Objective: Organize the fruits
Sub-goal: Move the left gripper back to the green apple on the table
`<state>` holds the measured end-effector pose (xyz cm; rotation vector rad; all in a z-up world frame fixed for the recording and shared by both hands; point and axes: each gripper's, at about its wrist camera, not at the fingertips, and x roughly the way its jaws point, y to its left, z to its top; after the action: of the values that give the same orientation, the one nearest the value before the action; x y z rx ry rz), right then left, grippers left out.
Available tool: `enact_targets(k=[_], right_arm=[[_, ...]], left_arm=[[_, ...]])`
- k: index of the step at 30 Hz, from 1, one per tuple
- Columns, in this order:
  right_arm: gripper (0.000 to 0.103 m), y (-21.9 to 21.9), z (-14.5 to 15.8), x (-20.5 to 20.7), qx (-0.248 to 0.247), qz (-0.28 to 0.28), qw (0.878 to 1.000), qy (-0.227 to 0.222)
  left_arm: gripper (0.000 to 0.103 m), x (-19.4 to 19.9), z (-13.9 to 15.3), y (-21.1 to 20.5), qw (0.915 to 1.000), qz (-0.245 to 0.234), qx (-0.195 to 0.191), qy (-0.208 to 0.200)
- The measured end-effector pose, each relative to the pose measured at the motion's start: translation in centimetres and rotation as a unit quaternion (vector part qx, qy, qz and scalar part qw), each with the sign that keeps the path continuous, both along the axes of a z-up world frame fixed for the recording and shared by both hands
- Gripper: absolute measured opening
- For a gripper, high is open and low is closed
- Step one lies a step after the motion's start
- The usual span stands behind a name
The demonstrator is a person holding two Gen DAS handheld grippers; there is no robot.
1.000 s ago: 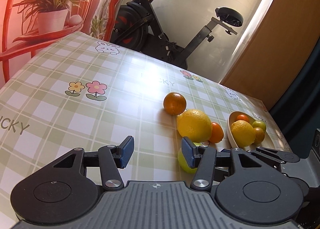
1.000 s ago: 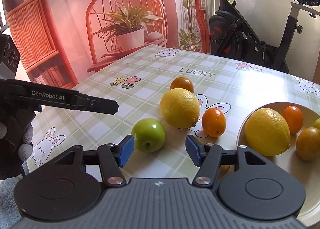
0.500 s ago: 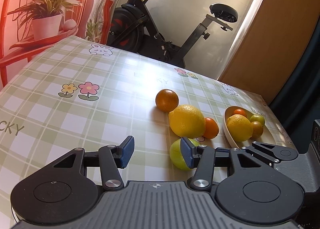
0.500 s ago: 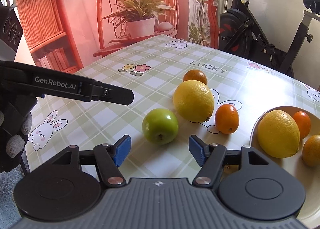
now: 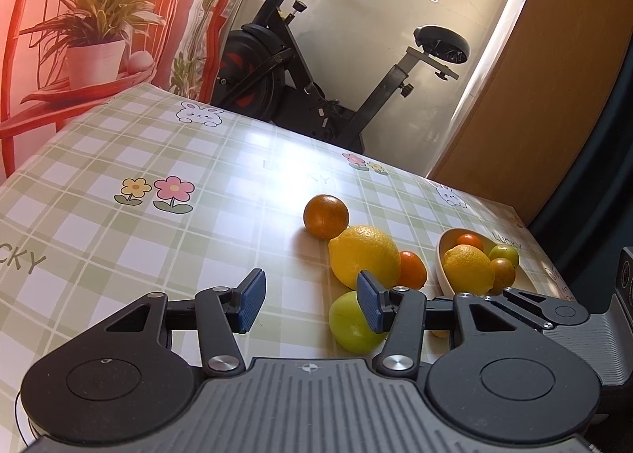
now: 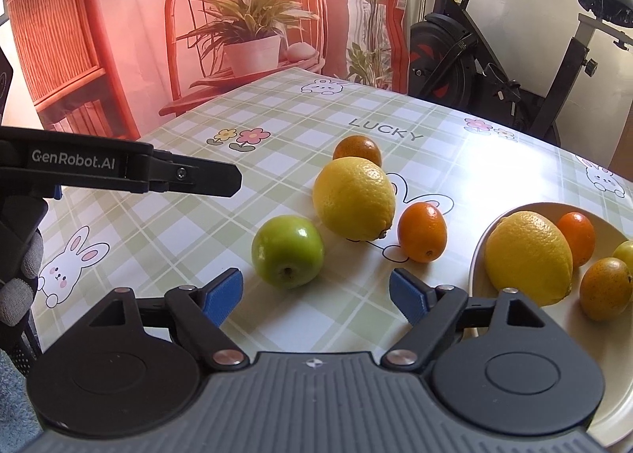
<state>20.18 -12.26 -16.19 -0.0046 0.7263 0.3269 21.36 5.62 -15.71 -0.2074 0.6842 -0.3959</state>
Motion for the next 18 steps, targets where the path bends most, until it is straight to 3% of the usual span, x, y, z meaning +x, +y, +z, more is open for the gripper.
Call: enact_targets(k=[4, 12, 15, 18], right_arm=[[0.083, 0.4, 0.6, -0.4, -0.008, 0.017, 1.0, -0.02], [0.081, 2.1, 0.8, -0.1, -0.045, 0.038, 0.998, -0.011], [0.092, 2.4, 1.1, -0.3, -0.07, 0.025, 0.997, -0.027], [0.096, 2.1, 1.1, -0.1, -0.067, 0.014, 0.997, -0.029]], left_arm=[[0.052, 0.1, 0.0, -0.4, 0.9998, -0.007, 0.017, 0.0], [0.054, 0.4, -0.3, -0.2, 0.9997, -0.004, 0.022, 0.011], [0.055, 0.6, -0.3, -0.1, 0.9997, -0.007, 0.018, 0.015], [0.057, 1.0, -0.4, -0.3, 0.9996, -0.011, 0.016, 0.023]])
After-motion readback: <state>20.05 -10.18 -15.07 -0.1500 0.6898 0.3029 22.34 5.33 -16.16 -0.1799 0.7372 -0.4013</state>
